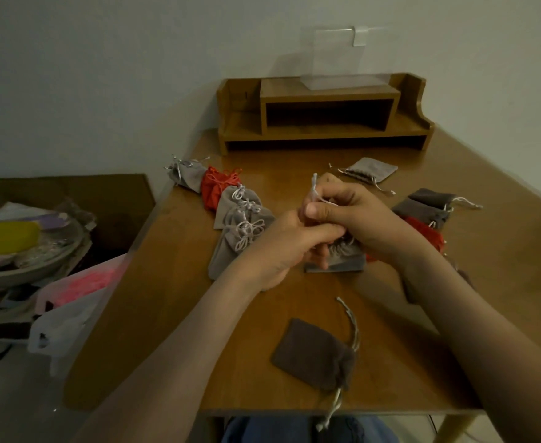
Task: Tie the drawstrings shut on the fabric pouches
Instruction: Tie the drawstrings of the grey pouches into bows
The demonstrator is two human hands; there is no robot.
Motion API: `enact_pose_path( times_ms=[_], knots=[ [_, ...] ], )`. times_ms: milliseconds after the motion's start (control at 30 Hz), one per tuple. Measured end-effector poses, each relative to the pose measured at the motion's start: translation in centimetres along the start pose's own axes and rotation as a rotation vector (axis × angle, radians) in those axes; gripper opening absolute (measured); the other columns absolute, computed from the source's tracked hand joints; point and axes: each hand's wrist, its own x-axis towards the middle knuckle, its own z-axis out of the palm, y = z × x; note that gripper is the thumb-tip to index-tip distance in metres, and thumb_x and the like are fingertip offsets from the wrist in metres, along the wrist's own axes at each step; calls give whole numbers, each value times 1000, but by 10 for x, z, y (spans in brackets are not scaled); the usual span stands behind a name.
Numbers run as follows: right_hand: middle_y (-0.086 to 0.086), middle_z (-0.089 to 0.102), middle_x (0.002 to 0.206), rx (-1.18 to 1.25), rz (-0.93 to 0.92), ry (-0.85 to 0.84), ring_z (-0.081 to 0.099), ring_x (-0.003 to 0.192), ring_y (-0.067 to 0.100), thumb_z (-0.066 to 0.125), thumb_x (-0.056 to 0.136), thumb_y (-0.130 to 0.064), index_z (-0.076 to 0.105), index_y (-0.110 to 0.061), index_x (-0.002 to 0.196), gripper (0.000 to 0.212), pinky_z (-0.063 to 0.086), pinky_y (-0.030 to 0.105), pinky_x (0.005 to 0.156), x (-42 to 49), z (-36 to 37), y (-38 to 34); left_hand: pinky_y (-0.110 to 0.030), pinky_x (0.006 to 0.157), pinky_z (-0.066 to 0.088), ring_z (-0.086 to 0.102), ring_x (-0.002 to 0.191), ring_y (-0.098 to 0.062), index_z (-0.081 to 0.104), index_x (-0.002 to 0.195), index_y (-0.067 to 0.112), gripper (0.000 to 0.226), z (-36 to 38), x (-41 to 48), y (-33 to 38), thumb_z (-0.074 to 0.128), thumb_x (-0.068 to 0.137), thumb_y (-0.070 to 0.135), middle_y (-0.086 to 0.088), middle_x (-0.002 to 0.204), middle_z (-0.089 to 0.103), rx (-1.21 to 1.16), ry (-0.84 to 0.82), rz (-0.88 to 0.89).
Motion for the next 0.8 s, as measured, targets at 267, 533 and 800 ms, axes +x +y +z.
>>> enact_pose_path(
  times_ms=[267,533,800],
  knots=[
    [5,55,61,15,17,78,54,52,21,61,88,-28,59,-6,82,23,47,27,53,-4,-9,-12,-21,45,44,50,44,-9,57,76,11,23,0,1,-10,50,97,15,5,56,52,231,57,130],
    [5,65,74,172,103,-60,60,62,10,55,84,-17,69,-11,89,16,51,18,58,-13,-22,-18,-23,47,51,54,50,-7,53,115,10,18,-4,-1,-9,46,99,11,-3,68,53,132,50,111],
    [-4,53,79,-89,-99,71,50,77,4,60,86,-44,71,-25,83,22,41,14,70,-12,-15,-15,-24,44,49,53,46,-9,53,100,14,11,-5,-1,-8,42,101,12,-1,63,56,206,94,32]
  ],
)
